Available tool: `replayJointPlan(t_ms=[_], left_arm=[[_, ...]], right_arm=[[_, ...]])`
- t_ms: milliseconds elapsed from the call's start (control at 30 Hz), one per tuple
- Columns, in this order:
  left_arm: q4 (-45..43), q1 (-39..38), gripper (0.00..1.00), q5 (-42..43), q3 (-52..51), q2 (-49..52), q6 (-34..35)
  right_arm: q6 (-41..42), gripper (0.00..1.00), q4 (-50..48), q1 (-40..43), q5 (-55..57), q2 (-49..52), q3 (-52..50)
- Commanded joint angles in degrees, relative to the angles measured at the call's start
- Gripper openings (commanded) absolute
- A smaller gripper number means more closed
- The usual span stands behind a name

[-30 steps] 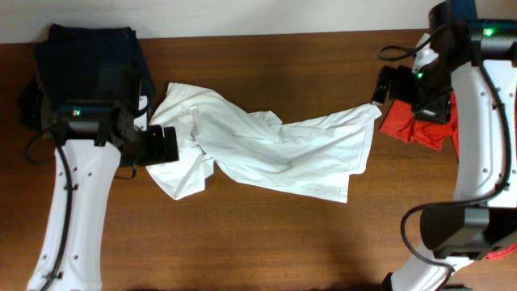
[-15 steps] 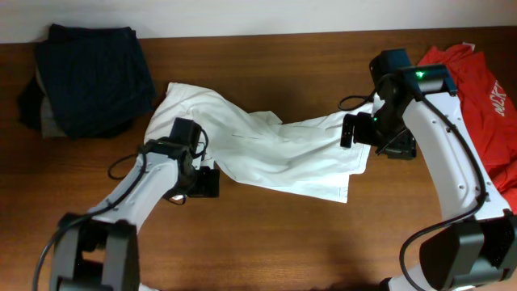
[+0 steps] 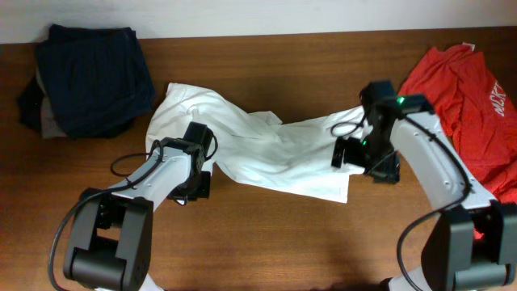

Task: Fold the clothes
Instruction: 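Regrasp the shirt's bottom hem corners with both grippers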

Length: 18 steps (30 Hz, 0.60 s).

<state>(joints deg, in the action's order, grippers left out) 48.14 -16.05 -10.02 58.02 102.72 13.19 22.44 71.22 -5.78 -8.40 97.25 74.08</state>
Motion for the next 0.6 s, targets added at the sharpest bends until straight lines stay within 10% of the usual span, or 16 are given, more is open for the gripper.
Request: replayJointPlan(t_ms=[0,300,433,500,567], left_arm=[[0.17,0.17,0.01,-1.01,0.44,-0.76,1.09],[0.96,0.17,0.01,-0.98,0.44,-1.84,1.09],[0.98,0.17,0.01,-0.92,0.44,-1.88,1.09],[1.01,0.17,0.01,-0.74,0.44,-2.01,1.09],[1.51,0.17,0.01,-0.74,0.55,-3.61,1.09]], right_arm=[[-2.47,0.99,-5.05,-1.36,-5.57,-0.46,-9.68],[2.1,0.78,-22.23,-1.44,-5.6,-0.35,-22.25],[2.05,0.44,-23.37,-1.44,-5.33,-0.35,-22.23],[2.08,0.04,-24.15,-1.4,-5.09,-0.35,-22.21],[2.08,0.04,-23.67,-1.22,-5.09,-0.37,-21.57]])
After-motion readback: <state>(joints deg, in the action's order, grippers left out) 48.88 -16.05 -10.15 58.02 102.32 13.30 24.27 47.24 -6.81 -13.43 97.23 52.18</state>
